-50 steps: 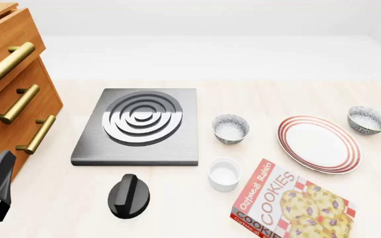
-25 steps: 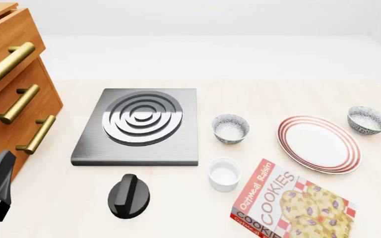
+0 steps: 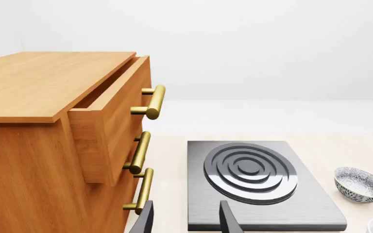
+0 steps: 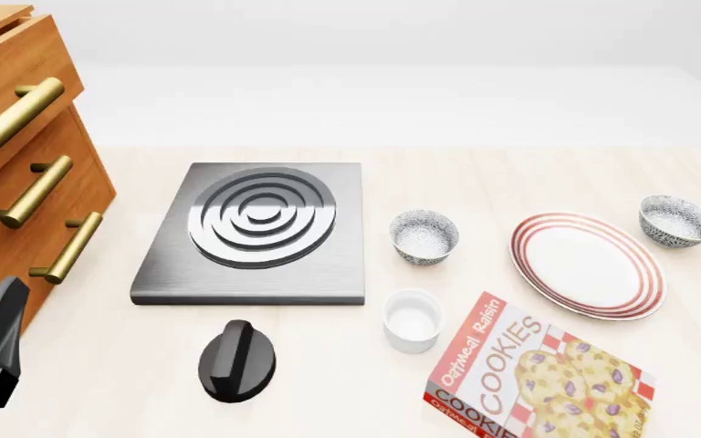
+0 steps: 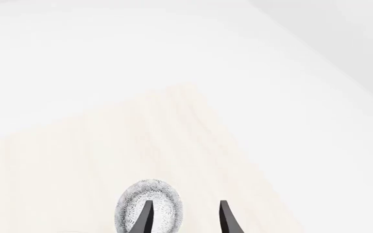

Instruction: Pick the akita bowl next to the plate and place it on the plate.

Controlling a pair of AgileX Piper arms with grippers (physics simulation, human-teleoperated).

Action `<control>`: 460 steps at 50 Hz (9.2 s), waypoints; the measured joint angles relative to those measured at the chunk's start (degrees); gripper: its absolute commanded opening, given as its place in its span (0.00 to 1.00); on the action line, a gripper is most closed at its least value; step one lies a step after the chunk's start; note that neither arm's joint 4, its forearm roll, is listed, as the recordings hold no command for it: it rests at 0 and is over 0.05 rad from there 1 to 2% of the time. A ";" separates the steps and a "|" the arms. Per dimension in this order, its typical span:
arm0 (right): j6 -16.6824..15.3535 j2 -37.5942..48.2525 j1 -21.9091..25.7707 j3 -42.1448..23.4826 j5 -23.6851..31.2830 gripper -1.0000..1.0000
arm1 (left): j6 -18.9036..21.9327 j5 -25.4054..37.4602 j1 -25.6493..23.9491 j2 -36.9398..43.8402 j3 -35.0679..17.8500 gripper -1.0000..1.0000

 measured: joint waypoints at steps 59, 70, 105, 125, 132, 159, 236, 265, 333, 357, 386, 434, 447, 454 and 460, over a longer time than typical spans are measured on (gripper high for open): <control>5.37 10.42 -1.13 -11.33 12.92 1.00 | 0.00 0.00 0.00 0.00 0.00 1.00; 5.78 11.69 -1.37 -12.27 14.00 1.00 | 0.00 0.00 0.00 0.00 0.00 1.00; 5.32 13.57 -1.72 -12.75 14.80 1.00 | 0.00 0.00 0.00 0.00 0.00 1.00; 4.63 14.60 -1.47 -11.76 13.60 1.00 | 0.00 0.00 0.00 0.00 0.00 1.00; 4.42 14.94 -1.36 -11.56 13.32 1.00 | 0.00 0.00 0.00 0.00 0.00 1.00; 4.65 16.78 -0.70 -12.53 13.81 1.00 | 0.00 0.00 0.00 0.00 0.00 1.00; 5.41 21.50 0.04 -15.72 15.12 0.00 | 0.00 0.00 0.00 0.00 0.00 1.00; 9.79 20.24 1.03 -18.48 21.54 0.00 | 0.00 0.00 0.00 0.00 0.00 1.00; 21.97 11.29 10.15 -20.62 32.89 0.00 | 0.00 0.00 0.00 0.00 0.00 1.00; 26.75 3.26 15.69 -13.54 33.88 0.00 | 0.00 0.00 0.00 0.00 0.00 1.00; 31.09 -2.93 19.84 -5.43 32.63 0.00 | 0.00 0.00 0.00 0.00 0.00 1.00; 35.39 -2.67 20.27 0.21 29.86 0.00 | 0.00 0.00 0.00 0.00 0.00 1.00; 37.70 -2.55 21.25 -0.06 30.74 0.00 | 0.00 0.00 0.00 0.00 0.00 1.00; 39.18 -1.79 21.69 -0.42 31.10 0.00 | 0.00 0.00 0.00 0.00 0.00 1.00; 40.38 -0.88 21.73 -0.82 31.33 0.00 | 0.00 0.00 0.00 0.00 0.00 1.00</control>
